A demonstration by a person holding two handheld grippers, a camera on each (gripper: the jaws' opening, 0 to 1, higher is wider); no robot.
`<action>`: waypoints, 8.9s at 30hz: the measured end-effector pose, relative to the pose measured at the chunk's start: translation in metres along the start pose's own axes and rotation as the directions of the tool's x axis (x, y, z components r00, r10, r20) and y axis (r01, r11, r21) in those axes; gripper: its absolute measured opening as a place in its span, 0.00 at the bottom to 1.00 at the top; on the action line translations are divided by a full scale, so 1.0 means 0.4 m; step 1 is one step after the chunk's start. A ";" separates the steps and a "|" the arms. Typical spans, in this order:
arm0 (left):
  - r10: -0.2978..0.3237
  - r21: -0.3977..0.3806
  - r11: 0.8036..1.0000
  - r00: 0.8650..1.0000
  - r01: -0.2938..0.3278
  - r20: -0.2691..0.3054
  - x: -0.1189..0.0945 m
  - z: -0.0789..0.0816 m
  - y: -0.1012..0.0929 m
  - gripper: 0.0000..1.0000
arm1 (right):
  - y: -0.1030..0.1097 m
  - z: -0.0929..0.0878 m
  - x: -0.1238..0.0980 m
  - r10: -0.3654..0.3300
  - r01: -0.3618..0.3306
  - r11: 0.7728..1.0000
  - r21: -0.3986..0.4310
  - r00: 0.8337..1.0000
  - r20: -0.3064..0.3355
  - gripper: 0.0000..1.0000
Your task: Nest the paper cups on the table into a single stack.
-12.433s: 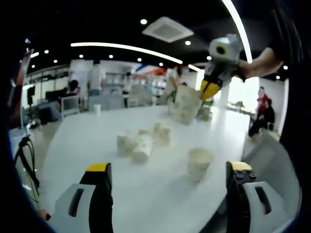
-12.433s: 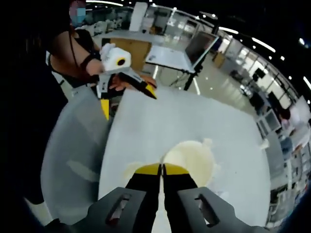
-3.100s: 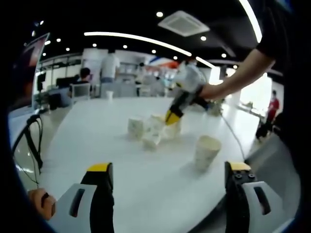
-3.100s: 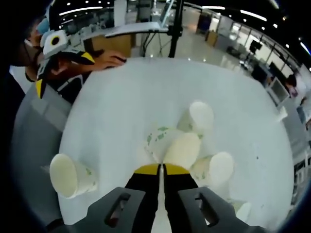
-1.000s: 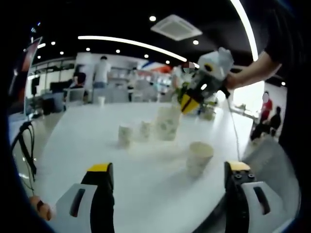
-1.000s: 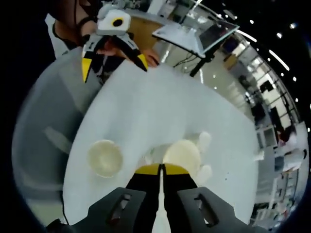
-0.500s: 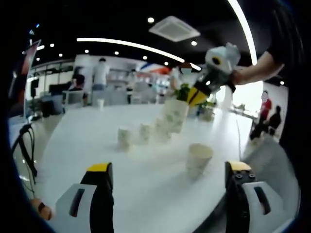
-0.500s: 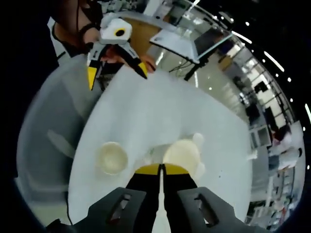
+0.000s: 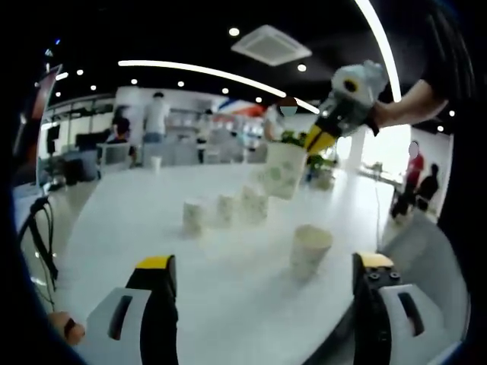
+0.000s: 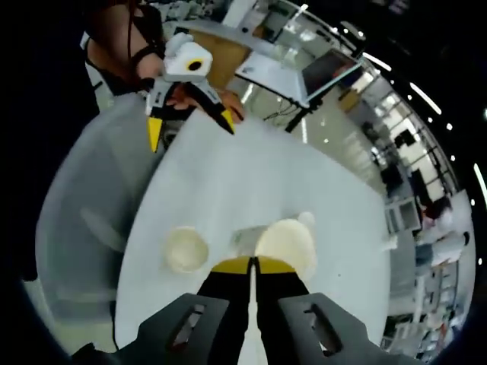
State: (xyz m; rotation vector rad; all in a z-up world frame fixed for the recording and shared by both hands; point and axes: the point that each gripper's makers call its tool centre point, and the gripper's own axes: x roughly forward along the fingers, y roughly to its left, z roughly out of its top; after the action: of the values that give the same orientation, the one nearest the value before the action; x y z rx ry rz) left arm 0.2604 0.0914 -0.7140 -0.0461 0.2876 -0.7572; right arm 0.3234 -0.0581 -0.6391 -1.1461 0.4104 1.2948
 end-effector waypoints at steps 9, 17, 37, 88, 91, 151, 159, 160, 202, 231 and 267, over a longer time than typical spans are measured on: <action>-0.001 -0.001 1.000 1.000 0.001 0.001 0.001 0.003 0.005 0.96 | 0.052 0.012 -0.018 0.023 -0.023 0.999 -0.026 1.000 -0.006 0.00; 0.003 -0.004 1.000 1.000 -0.003 0.003 -0.005 0.003 0.004 0.96 | 0.102 0.011 -0.008 0.052 -0.053 0.998 -0.044 0.999 -0.015 0.00; 0.013 -0.010 1.000 1.000 -0.013 -0.005 -0.016 0.000 0.006 0.96 | 0.199 -0.028 0.069 0.135 -0.142 0.985 -0.102 0.988 -0.068 0.00; 0.025 -0.022 0.999 1.000 -0.025 -0.014 -0.024 -0.008 0.007 0.96 | 0.274 -0.069 0.145 0.215 -0.222 0.972 -0.082 0.973 -0.085 0.05; 0.023 -0.020 1.000 1.000 -0.023 -0.011 -0.022 -0.002 0.007 0.96 | 0.262 -0.072 0.139 0.202 -0.206 0.977 -0.056 0.976 -0.076 0.05; 0.018 -0.011 1.000 0.999 -0.018 -0.038 -0.025 -0.004 0.011 0.96 | -0.097 -0.374 0.121 -0.326 0.253 0.523 0.814 0.942 -0.083 0.37; 0.015 -0.014 1.000 0.999 -0.016 -0.044 -0.022 -0.011 0.015 0.96 | -0.131 -0.391 0.157 -0.346 0.267 0.522 0.810 0.934 -0.086 0.43; 0.016 -0.012 1.000 0.999 -0.016 -0.047 -0.023 -0.010 0.014 0.96 | -0.134 -0.394 0.161 -0.345 0.269 0.520 0.811 0.934 -0.089 0.44; 0.051 -0.025 0.998 0.996 -0.053 -0.079 -0.048 -0.025 0.039 0.96 | -0.213 -0.450 0.334 -0.270 0.252 0.518 0.817 0.955 -0.123 0.45; 0.052 -0.026 0.998 0.996 -0.054 -0.075 -0.050 -0.026 0.042 0.95 | -0.176 -0.451 0.346 -0.216 0.225 0.520 0.824 0.968 -0.128 0.35; -0.031 0.039 0.999 0.999 0.032 -0.019 0.011 0.055 0.002 0.95 | -0.213 -0.252 0.079 -0.448 0.074 0.325 0.943 0.890 0.084 0.35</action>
State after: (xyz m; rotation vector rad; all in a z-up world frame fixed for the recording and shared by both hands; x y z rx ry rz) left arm 0.2700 0.0877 -0.6940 -0.0066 0.2894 -0.7950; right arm 0.4432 -0.1134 -0.6717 0.0373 0.5589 0.6841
